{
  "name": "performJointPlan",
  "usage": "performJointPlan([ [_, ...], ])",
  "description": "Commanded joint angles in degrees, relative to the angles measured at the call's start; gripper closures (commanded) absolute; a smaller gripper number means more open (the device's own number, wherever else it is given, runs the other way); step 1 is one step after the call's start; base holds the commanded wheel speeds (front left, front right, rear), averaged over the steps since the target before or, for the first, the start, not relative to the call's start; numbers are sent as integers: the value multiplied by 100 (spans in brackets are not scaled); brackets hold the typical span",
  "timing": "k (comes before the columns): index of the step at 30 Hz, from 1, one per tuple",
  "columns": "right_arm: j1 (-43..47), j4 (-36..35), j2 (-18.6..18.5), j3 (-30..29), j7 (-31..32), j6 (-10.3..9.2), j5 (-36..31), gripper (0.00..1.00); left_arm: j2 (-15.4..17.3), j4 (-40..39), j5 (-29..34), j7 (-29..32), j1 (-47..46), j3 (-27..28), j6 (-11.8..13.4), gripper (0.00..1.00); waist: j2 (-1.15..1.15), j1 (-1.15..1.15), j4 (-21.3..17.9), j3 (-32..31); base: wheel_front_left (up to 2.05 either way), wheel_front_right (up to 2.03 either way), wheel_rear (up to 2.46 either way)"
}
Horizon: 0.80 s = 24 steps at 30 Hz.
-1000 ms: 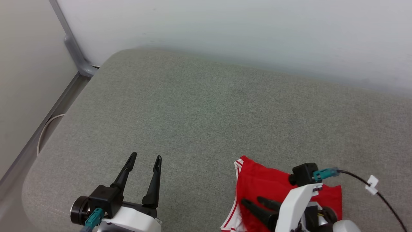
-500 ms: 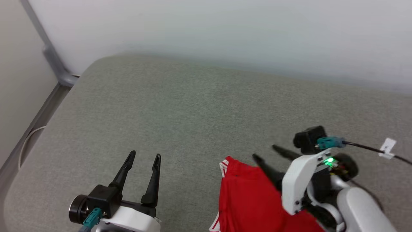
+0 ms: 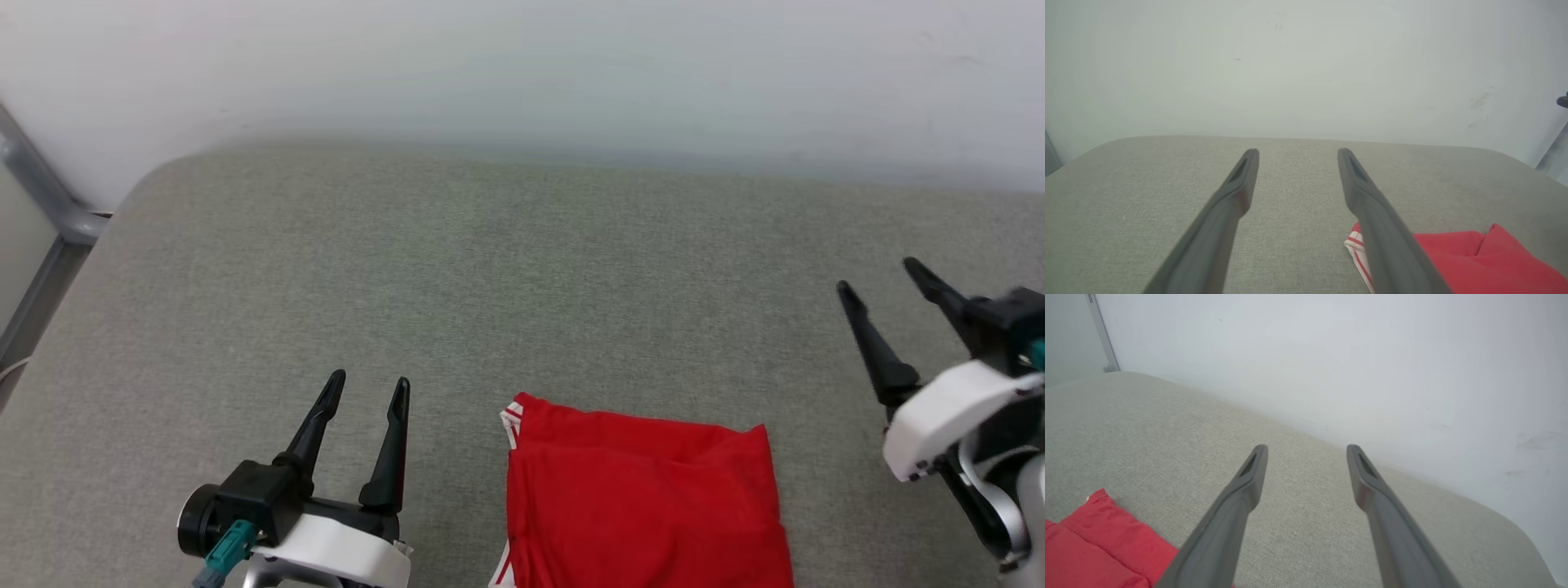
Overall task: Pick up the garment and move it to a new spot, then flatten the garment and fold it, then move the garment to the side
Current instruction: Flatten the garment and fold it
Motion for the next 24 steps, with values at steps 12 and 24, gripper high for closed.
performJointPlan([
  [12, 1276, -649, 795, -1017, -1247, -5, -125, 0, -63, -102, -135, -12, 46, 15, -10, 0, 0, 0, -171, 83, 0, 0, 0],
  [24, 1612, -719, 1209, -1010, -1416, -5, -309, 0, -98, -169, 39, -12, 133, 23, -11, 0, 0, 0, -116, 87, 0, 0, 0],
])
